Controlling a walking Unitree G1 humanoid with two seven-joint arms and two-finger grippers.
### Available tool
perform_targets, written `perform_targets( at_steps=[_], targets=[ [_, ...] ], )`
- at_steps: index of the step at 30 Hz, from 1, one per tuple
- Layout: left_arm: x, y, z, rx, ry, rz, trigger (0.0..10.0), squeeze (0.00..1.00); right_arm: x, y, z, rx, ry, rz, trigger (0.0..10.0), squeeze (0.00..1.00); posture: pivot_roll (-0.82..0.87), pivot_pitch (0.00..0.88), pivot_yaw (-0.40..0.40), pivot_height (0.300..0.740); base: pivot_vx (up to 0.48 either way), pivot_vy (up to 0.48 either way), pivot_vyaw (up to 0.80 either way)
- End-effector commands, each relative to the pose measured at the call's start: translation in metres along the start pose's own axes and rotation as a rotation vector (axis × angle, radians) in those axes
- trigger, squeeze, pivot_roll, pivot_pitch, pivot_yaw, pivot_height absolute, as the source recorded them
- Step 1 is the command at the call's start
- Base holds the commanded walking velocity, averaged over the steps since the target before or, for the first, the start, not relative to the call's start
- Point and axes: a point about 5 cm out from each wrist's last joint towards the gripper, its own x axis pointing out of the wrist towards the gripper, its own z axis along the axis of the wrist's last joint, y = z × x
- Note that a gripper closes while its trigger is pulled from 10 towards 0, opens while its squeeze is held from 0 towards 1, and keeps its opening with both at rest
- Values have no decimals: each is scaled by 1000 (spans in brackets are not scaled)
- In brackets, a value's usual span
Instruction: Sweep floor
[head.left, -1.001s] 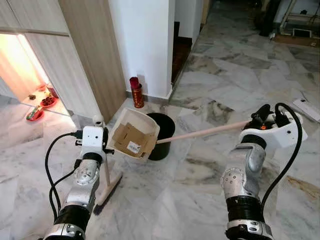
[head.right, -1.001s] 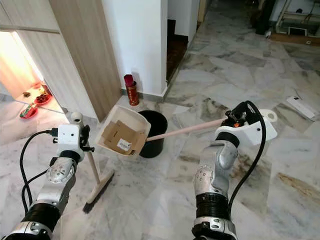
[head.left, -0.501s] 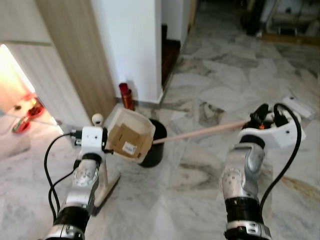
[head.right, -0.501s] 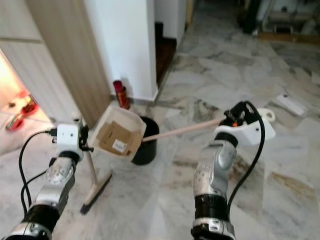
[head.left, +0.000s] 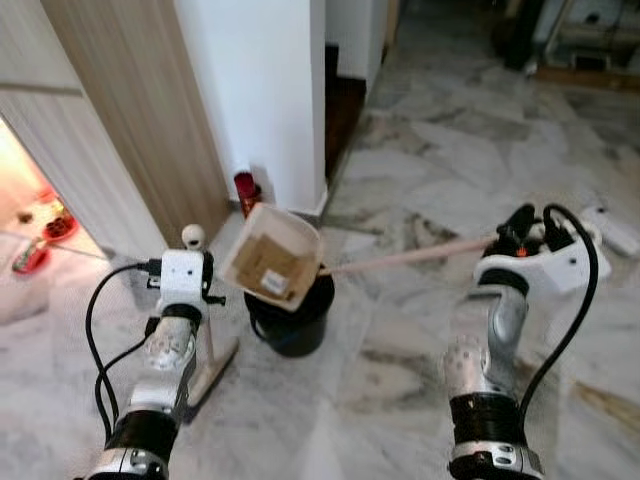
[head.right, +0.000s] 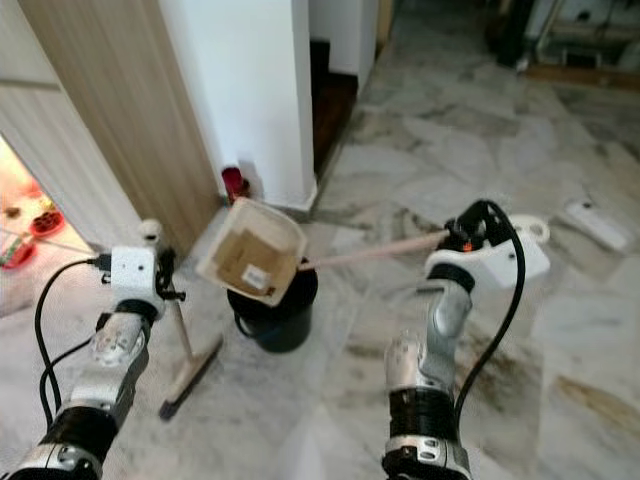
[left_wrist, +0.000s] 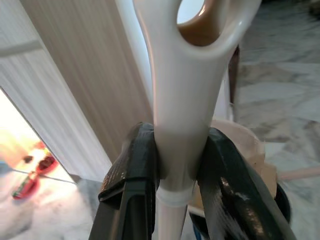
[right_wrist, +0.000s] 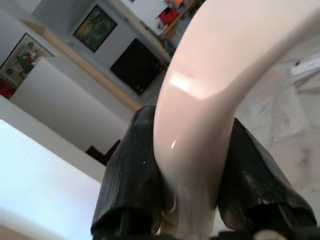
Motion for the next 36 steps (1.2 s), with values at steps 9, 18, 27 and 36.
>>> perform_targets(
  at_steps=[9,18,27,36],
  targets=[
    [5,-1,11,5,-52,-1,10000,0,3,10,12,51,-50,26,10000,0,25,0,53,740,400,0,0],
    [5,-2,12,3,-55,1,10000,0,0,16,7,57,-28,48,10000,0,24,0,50,740,400,0,0],
    [5,-2,12,1,-60,9,10000,0,-3,26,3,52,-6,95,10000,0,23,0,49,740,148,0,0],
    [5,-2,12,0,-60,9,10000,0,-10,72,4,-76,-42,406,10000,0,26,0,45,740,0,0,0]
  ],
)
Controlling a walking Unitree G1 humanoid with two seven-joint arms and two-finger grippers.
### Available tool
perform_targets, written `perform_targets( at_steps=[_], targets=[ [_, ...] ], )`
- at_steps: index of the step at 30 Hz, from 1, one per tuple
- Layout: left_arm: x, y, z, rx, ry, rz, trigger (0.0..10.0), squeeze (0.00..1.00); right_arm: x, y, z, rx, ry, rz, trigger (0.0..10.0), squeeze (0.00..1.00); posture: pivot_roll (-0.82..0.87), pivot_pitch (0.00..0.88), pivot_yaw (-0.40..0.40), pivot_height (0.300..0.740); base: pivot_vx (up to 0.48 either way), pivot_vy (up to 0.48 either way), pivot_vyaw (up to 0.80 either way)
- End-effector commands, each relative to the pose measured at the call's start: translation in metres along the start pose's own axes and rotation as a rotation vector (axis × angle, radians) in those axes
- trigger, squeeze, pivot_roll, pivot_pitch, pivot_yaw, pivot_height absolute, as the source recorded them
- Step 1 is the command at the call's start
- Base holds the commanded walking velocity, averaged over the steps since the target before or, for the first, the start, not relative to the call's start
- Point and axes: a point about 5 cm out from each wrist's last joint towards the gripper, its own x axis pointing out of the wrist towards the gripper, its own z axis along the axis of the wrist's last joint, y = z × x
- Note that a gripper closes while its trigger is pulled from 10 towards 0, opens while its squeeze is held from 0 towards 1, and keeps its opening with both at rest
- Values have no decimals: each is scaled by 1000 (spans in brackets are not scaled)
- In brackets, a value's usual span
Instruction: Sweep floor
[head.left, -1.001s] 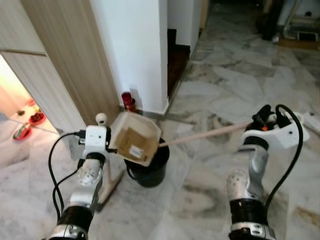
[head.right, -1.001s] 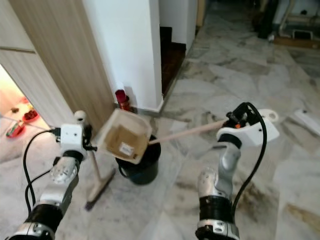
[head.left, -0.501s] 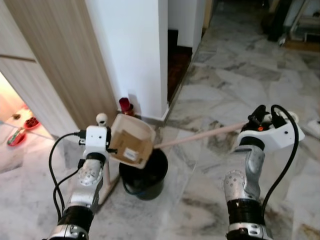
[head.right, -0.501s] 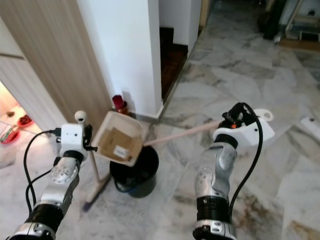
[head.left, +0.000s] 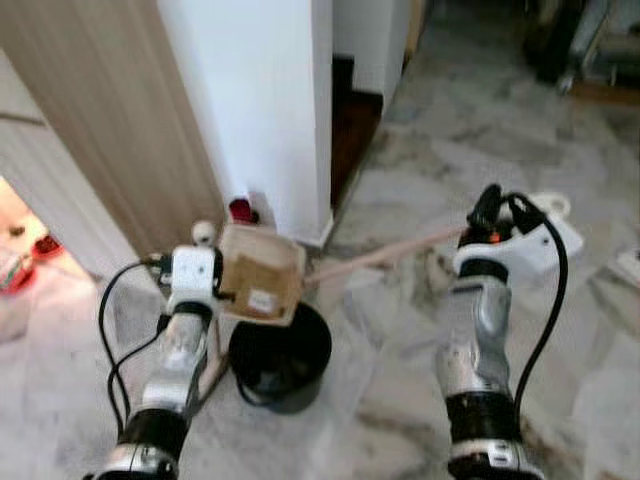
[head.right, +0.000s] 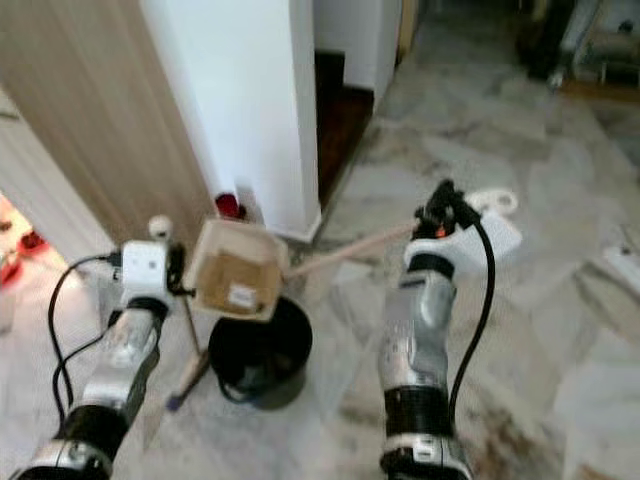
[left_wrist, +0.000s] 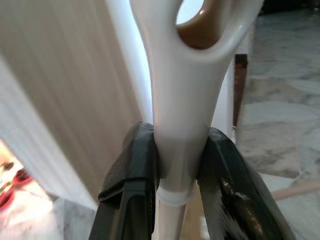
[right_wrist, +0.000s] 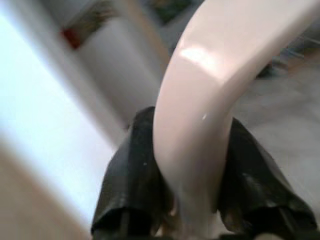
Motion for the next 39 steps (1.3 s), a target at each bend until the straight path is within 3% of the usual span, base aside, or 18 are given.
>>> perform_targets(
  at_steps=[1,10,16,20,25,35,39],
  targets=[
    [2,6,7,9,-40,14,10000,0,6,27,17,34,-87,110,10000,0,26,0,45,740,0,0,0],
    [1,5,7,3,-44,17,10000,0,7,55,32,-79,-193,285,10000,0,27,0,40,740,0,0,0],
    [0,4,7,-5,-48,14,10000,0,8,66,46,-178,-295,336,10000,0,25,0,37,740,0,0,0],
    [0,4,7,-8,-49,11,10000,0,8,70,49,-201,-320,356,10000,0,24,0,36,740,0,0,0],
    [-1,3,7,-12,-49,8,10000,0,1,86,56,-245,-393,467,10000,0,26,0,35,740,0,0,0],
    [-1,3,6,-11,-48,9,10000,0,-23,121,59,-198,-405,759,10000,0,28,0,33,740,0,0,0],
    [-1,3,6,-12,-48,10,10000,0,-27,125,58,-199,-401,808,10000,0,26,0,34,740,0,0,0]
  ],
)
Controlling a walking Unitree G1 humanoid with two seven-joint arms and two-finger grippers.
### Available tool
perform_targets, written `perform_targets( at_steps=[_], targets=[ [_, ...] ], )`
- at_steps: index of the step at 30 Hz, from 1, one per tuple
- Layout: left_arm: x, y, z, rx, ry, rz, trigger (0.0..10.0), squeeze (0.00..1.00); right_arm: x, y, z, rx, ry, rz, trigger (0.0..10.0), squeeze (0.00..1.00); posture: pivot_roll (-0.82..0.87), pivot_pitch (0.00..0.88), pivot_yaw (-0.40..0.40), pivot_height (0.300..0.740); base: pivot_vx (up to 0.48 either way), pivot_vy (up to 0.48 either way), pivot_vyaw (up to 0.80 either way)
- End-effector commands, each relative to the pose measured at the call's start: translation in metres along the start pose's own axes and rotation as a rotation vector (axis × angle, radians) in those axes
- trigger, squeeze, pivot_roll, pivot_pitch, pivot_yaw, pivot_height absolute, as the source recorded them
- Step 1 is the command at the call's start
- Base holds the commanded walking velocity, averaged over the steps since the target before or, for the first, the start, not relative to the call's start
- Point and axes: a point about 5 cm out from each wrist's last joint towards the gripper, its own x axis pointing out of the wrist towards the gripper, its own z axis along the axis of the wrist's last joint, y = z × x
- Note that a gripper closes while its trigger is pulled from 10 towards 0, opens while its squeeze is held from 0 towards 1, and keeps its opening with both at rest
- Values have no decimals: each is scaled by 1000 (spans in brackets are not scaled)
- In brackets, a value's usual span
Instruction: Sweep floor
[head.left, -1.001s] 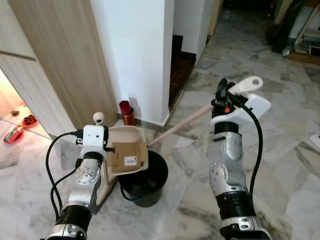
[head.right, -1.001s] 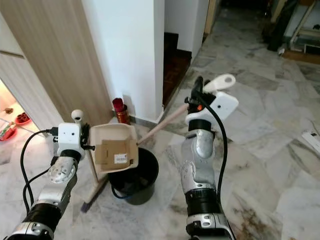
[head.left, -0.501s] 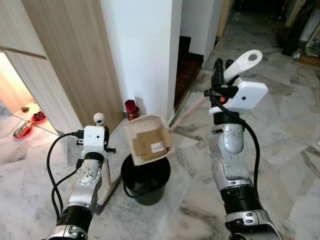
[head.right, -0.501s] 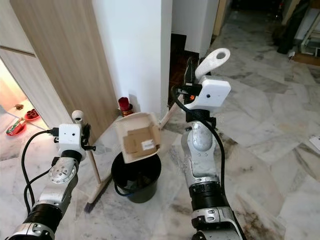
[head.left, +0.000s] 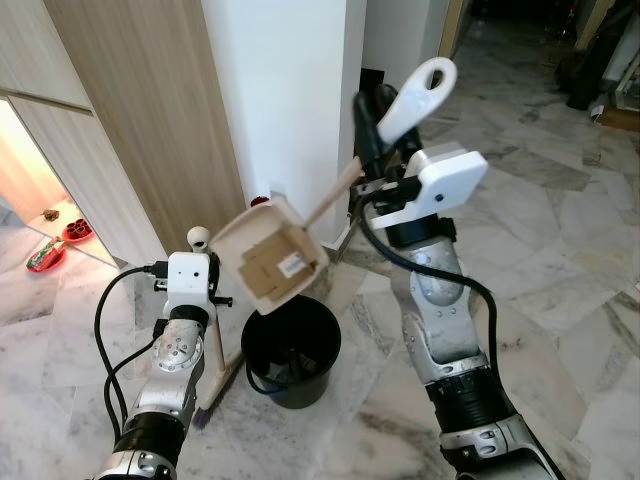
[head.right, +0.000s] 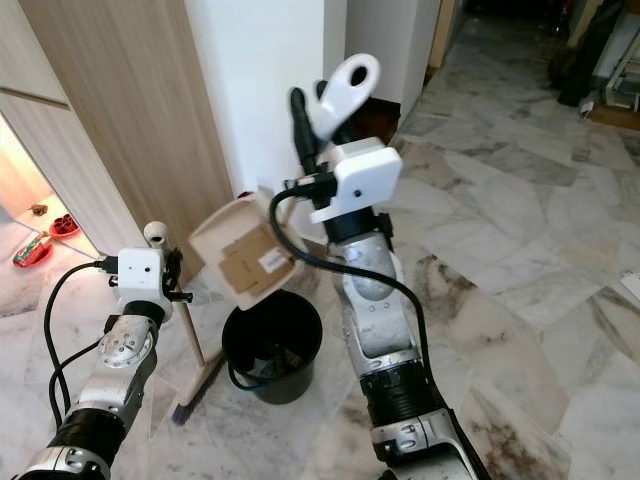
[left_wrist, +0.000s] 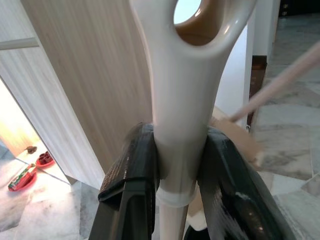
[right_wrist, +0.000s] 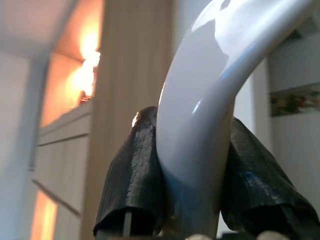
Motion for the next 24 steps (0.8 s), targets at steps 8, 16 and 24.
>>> perform_targets(
  at_steps=[8,16,24],
  targets=[
    [3,3,11,2,-65,5,10000,0,7,23,28,-23,-135,192,10000,0,26,0,34,740,0,0,0],
    [3,3,12,-2,-67,5,10000,0,5,32,31,-53,-129,276,10000,0,26,0,35,740,0,0,0],
    [2,3,11,-7,-66,3,10000,0,2,26,28,-153,-102,297,10000,0,25,0,35,740,0,0,0]
  ],
)
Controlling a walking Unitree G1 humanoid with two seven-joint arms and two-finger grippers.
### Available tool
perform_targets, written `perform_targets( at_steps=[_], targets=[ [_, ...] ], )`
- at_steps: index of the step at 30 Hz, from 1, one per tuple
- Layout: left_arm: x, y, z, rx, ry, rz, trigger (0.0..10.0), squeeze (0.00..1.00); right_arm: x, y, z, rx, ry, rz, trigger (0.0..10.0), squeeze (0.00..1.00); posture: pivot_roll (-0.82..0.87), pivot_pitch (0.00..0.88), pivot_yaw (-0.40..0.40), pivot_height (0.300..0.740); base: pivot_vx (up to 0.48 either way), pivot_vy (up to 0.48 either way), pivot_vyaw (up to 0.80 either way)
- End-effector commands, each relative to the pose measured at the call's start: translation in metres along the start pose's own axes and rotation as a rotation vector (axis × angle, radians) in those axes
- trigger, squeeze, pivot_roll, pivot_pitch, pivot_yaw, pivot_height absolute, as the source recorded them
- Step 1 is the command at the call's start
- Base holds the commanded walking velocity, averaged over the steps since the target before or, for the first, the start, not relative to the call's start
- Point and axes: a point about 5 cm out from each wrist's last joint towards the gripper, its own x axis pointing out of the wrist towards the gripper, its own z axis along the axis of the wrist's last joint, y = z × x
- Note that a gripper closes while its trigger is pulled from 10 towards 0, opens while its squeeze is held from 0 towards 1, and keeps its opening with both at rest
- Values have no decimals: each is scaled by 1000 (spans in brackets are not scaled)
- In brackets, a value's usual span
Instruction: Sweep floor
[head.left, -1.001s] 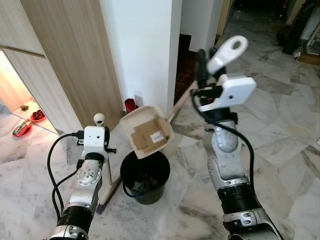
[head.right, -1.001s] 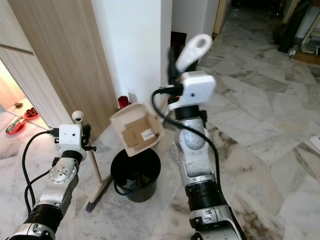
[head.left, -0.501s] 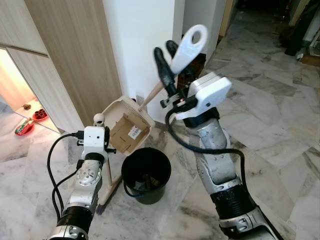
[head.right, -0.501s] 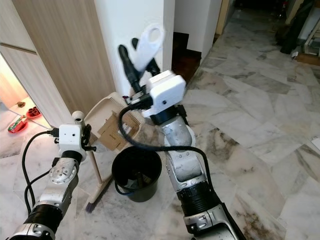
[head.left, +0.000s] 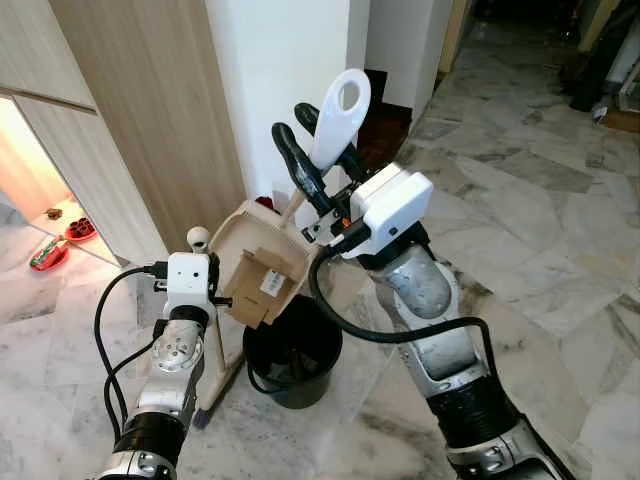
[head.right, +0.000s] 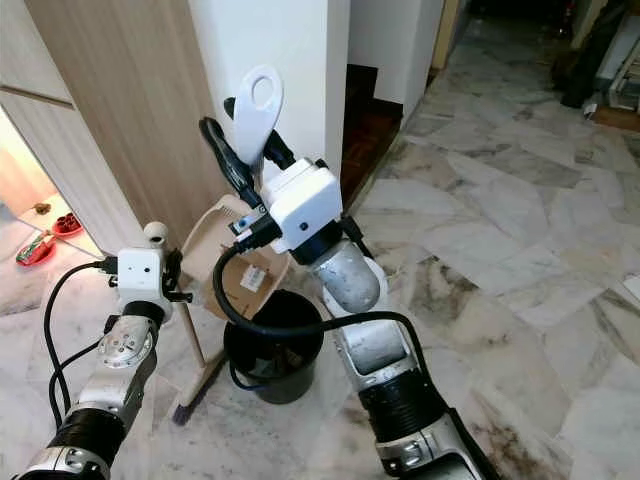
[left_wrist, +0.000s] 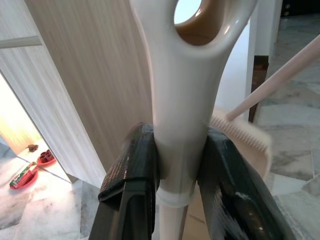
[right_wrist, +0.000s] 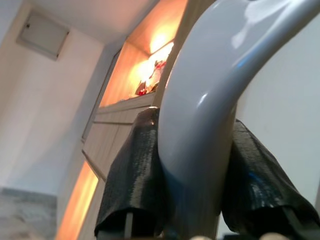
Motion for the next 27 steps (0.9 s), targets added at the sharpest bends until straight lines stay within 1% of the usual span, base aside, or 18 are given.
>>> perform_targets(
  at_steps=[1,2,3,5,6,9,12,16,17,18,19,20,21,23,24,25,26,27],
  targets=[
    [2,2,12,-1,-67,2,10000,0,5,-4,19,-67,-88,4,10000,0,26,0,36,740,0,0,0],
    [2,2,12,-1,-67,1,10000,0,4,-5,17,-79,-77,6,10000,0,28,0,36,740,0,0,0],
    [2,2,12,-1,-67,0,10000,0,1,-8,14,-123,-50,15,10000,0,27,0,37,740,0,0,0],
    [2,3,12,-1,-67,0,10000,0,0,-9,13,-147,-38,22,10000,0,26,0,37,740,0,0,0],
    [2,3,12,0,-66,-1,10000,0,-2,-10,11,-185,-24,30,10000,0,26,0,39,740,0,0,0],
    [1,3,11,2,-65,-1,10000,0,-4,-12,10,-214,-11,27,10000,0,25,0,40,740,0,0,0],
    [2,4,12,3,-65,-1,10000,0,-4,-12,10,-218,-12,28,10000,0,26,0,40,740,0,0,0],
    [2,4,12,3,-67,-2,10000,0,-3,-12,11,-245,-15,15,10000,0,26,0,41,740,0,0,0],
    [2,3,12,3,-67,-3,10000,0,-3,-16,10,-264,-5,-17,10000,0,26,0,40,740,0,0,0],
    [2,3,12,3,-67,-3,10000,0,-3,-16,10,-264,-5,-17,10000,0,26,0,40,740,0,0,0],
    [2,3,12,4,-67,-4,10000,0,-6,-23,5,-293,39,-75,10000,0,26,0,40,740,0,0,0],
    [2,3,12,4,-67,-4,10000,0,-6,-23,5,-293,39,-75,10000,0,26,0,40,740,0,0,0],
    [2,3,12,5,-66,-4,10000,0,-9,-30,-2,-319,90,-128,10000,0,26,0,38,740,0,0,0],
    [2,4,11,5,-65,-3,10000,0,-16,-38,-9,-332,135,-189,10000,0,30,0,38,740,0,0,0],
    [2,5,11,6,-64,-2,10000,0,-22,-45,-16,-370,196,-238,10000,0,30,0,37,740,0,0,0],
    [1,6,10,8,-62,-1,10000,0,-33,-55,-25,-389,264,-309,10000,0,27,0,37,740,0,0,0],
    [1,6,10,8,-62,-1,10000,0,-33,-55,-25,-389,264,-309,10000,0,27,0,37,740,0,0,0],
    [1,7,10,10,-60,0,10000,0,-46,-64,-30,-423,325,-385,10000,0,27,0,36,740,0,0,0]
  ],
)
